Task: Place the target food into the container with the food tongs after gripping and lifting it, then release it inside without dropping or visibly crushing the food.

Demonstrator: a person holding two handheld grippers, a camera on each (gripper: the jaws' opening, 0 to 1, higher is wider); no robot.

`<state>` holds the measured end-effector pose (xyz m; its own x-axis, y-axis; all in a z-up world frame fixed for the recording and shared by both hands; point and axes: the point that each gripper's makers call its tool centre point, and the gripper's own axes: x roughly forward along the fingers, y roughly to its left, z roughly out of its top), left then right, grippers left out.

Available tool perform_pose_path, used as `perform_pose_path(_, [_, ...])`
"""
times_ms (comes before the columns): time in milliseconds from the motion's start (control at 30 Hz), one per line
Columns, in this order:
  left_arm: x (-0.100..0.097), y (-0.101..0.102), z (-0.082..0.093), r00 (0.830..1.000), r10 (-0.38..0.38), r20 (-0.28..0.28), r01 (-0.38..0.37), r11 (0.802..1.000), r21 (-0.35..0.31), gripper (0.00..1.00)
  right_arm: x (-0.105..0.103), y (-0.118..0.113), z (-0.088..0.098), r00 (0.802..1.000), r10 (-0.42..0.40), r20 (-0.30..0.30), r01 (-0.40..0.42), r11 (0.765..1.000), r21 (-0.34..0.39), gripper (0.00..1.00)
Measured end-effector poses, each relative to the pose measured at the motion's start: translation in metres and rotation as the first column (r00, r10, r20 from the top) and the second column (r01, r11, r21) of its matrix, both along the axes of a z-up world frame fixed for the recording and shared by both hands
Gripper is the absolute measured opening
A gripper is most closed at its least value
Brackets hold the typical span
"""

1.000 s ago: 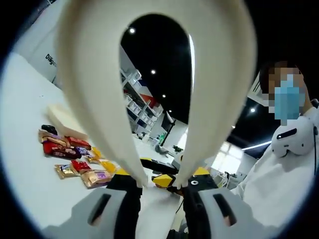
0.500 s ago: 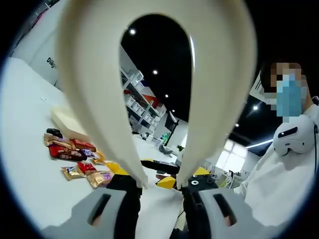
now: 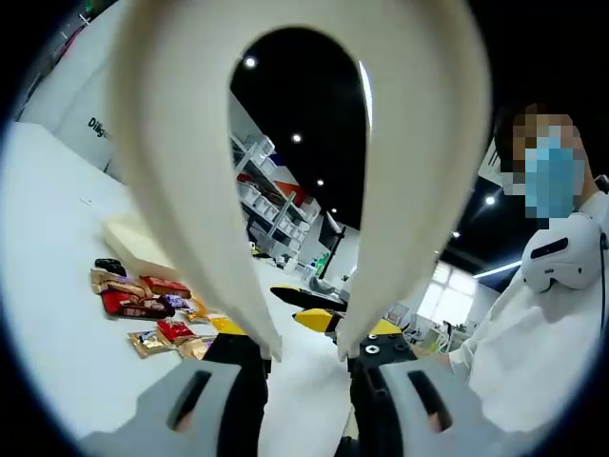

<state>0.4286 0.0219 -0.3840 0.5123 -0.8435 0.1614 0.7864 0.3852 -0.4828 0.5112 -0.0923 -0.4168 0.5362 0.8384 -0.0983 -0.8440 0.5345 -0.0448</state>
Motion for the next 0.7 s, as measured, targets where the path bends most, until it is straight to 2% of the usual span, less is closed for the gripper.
perform_pose_path(133, [0.007,0.002,0.002,1.0,0.003,0.01,-0.004,1.0,0.019,0.3,0.009,-0.004,0.002,0.999,-0.025,0.032,0.025,1.0,-0.001,0.45])
perform_pose_path(200, [0.011,0.003,0.003,1.0,0.005,0.013,-0.005,1.0,0.023,0.3,0.013,-0.007,0.001,0.998,-0.03,0.054,0.031,0.999,-0.014,0.35])
perform_pose_path(233, [0.014,0.004,0.004,1.0,0.005,0.015,-0.005,1.0,0.024,0.3,0.018,-0.01,0.001,0.997,-0.055,0.045,0.055,0.998,-0.003,0.34])
perform_pose_path(333, [0.021,0.004,0.005,1.0,0.006,0.019,-0.006,1.0,0.03,0.3,0.023,-0.012,0.0,0.997,-0.054,0.056,0.054,0.998,-0.009,0.23])
perform_pose_path(367, [0.023,0.004,0.004,1.0,0.006,0.021,-0.006,0.999,0.036,0.3,0.022,-0.009,0.007,0.995,-0.036,0.088,0.034,0.999,0.028,0.12])
perform_pose_path(400, [0.025,0.004,0.003,1.0,0.003,0.027,-0.004,0.999,0.048,0.3,0.024,-0.014,0.002,0.994,-0.047,0.102,0.048,0.999,-0.004,0.06])
perform_pose_path(433, [0.027,0.004,0.003,0.999,0.002,0.033,-0.004,0.998,0.059,0.3,0.023,-0.011,0.0,0.997,-0.023,0.074,0.024,1.0,-0.012,0.01])
perform_pose_path(533, [0.032,0.004,0.002,0.999,-0.002,0.037,0.0,0.997,0.072,0.29,0.031,-0.015,0.001,0.998,-0.054,0.044,0.053,0.998,0.012,0.0])
perform_pose_path(567, [0.034,0.004,0.002,0.999,-0.003,0.039,0.0,0.997,0.077,0.29,0.03,-0.013,-0.005,0.999,-0.031,0.012,0.031,0.999,-0.015,0.0])
perform_pose_path(633, [0.038,0.005,0.002,0.999,-0.004,0.044,0.0,0.996,0.09,0.29,0.034,-0.012,-0.005,0.999,-0.047,0.021,0.048,0.999,-0.015,0.0])
perform_pose_path(667, [0.04,0.006,0.002,0.999,-0.006,0.045,0.001,0.995,0.098,0.28,0.035,-0.011,-0.007,0.999,-0.041,0.004,0.041,0.999,-0.022,0.0])
perform_pose_path(700, [0.041,0.006,0.001,0.999,-0.004,0.048,-0.001,0.994,0.109,0.28,0.036,-0.011,-0.003,0.999,-0.051,-0.004,0.051,0.999,0.015,0.0])
